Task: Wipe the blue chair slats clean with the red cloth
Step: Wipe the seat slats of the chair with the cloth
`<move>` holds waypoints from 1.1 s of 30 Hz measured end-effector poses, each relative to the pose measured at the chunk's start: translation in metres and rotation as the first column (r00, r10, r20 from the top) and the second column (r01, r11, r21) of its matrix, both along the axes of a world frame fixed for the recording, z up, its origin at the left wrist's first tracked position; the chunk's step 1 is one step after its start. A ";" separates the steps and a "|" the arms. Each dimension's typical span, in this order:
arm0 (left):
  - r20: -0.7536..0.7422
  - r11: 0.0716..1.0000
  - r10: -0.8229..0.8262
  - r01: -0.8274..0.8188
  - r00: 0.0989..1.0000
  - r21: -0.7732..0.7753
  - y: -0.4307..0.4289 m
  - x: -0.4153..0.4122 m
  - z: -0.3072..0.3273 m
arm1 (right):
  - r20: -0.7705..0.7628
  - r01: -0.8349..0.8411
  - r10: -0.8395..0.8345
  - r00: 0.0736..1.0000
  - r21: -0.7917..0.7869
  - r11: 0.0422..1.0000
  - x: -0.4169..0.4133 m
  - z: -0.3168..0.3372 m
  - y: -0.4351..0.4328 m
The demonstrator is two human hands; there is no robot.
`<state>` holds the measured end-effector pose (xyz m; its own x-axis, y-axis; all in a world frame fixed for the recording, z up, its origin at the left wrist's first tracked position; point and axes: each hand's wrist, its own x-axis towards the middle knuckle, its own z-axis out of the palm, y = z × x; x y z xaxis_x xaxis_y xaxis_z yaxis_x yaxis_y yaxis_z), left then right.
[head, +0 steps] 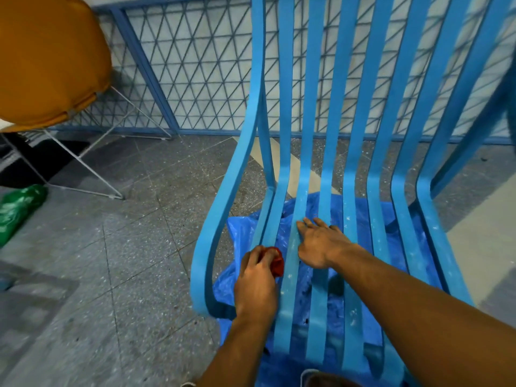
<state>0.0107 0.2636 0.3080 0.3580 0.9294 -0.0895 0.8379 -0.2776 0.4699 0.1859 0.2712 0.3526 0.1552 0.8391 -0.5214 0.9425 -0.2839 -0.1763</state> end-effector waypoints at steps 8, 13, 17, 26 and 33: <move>-0.093 0.999 0.010 -0.012 0.996 -0.030 -0.041 -0.029 0.013 | -0.307 0.248 -0.186 0.933 0.176 0.953 -0.022 0.023 -0.079; -0.114 1.000 -0.018 0.016 0.993 -0.018 -0.050 -0.033 0.034 | -0.451 0.353 -0.243 0.859 0.177 0.919 -0.040 0.035 -0.139; 0.022 0.997 0.055 -0.056 0.998 0.057 -0.084 -0.041 0.055 | -0.600 0.458 -0.265 0.755 0.192 0.868 -0.046 0.047 -0.183; 0.622 0.916 0.355 -0.125 0.698 -0.382 -0.189 -0.030 0.113 | -0.811 0.704 -0.334 0.480 0.129 0.699 -0.049 0.074 -0.264; 0.694 0.848 0.468 -0.058 0.547 -0.527 -0.255 -0.019 0.149 | -0.895 0.622 -0.128 0.427 0.189 0.760 -0.063 0.103 -0.337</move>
